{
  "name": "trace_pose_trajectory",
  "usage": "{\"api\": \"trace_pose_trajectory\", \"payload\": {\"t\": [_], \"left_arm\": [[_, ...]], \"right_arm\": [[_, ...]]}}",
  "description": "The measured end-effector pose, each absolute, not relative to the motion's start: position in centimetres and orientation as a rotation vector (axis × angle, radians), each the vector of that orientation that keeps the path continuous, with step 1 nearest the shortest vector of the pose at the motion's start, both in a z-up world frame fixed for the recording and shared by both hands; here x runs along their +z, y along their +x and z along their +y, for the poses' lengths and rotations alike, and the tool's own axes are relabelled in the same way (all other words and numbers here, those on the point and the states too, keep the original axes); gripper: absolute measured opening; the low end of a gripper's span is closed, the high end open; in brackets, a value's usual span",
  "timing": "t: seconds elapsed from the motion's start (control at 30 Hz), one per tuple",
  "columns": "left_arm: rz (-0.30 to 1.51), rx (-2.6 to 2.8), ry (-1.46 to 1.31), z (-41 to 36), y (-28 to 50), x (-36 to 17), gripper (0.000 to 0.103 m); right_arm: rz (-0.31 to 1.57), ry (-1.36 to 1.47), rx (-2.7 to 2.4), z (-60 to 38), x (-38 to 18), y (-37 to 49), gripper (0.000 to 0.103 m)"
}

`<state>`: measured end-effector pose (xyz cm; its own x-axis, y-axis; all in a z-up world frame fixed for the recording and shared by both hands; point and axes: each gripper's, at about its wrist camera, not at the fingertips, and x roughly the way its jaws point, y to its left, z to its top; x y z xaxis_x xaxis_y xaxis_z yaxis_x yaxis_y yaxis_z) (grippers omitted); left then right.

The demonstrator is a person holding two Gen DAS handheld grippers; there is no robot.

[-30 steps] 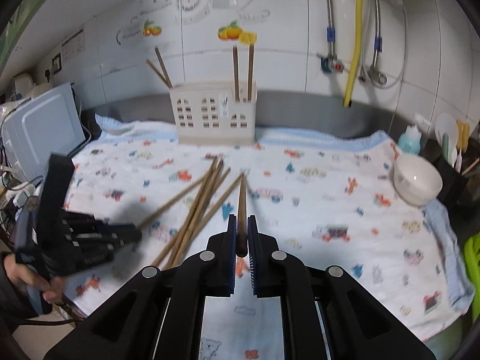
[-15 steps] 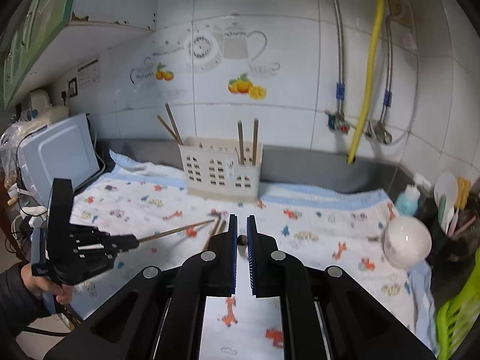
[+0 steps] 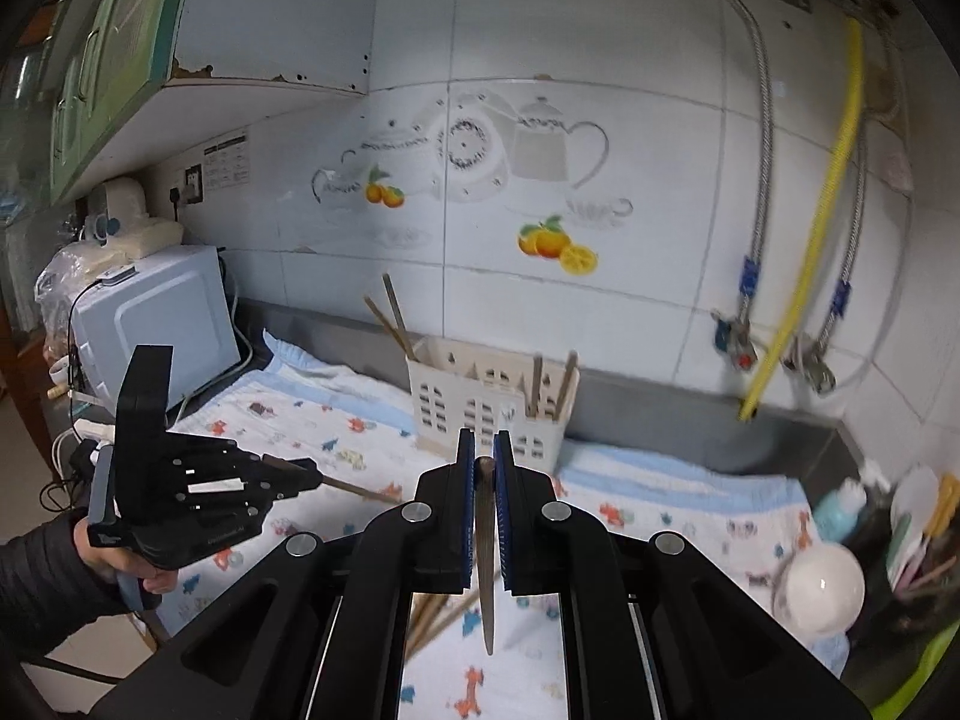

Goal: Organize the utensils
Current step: 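Raise both held chopsticks up over the white holder, then open both tools to release the chopsticks into the holder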

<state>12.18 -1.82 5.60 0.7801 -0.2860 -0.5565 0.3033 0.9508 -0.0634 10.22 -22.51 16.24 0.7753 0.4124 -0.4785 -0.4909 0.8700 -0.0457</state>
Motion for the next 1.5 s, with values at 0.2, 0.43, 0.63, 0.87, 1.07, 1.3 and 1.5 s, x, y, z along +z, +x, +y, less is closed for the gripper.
{"api": "trace_pose_trajectory", "payload": {"t": [0.2, 0.43, 0.63, 0.87, 1.07, 1.3, 1.5], "left_arm": [[0.566, -0.329, 0.065, -2.2, 14.5, 8.6, 0.006], [0.497, -0.322, 0.068, -2.1, 18.0, 12.8, 0.006], [0.405, -0.312, 0.061, -2.0, 20.0, 17.1, 0.006], [0.482, -0.344, 0.076, -2.8, 20.8, 14.4, 0.006], [0.604, -0.379, 0.118, -4.2, 21.2, 9.3, 0.009], [0.712, -0.402, 0.1, -4.1, 22.5, 5.0, 0.009], [0.803, -0.424, 0.085, -4.1, 22.8, 1.6, 0.01]], "right_arm": [[0.416, -0.148, 0.516, -20.8, 19.5, 13.6, 0.006], [0.335, -0.093, 0.502, -18.9, 22.1, 18.2, 0.006], [0.29, -0.03, 0.463, -18.5, 23.4, 22.1, 0.006], [0.259, -0.012, 0.427, -18.9, 23.6, 24.8, 0.006], [0.277, -0.016, 0.404, -18.8, 21.7, 26.9, 0.006], [0.308, -0.018, 0.381, -19.1, 19.1, 28.6, 0.006], [0.364, -0.003, 0.388, -19.6, 17.7, 29.9, 0.006]]}}
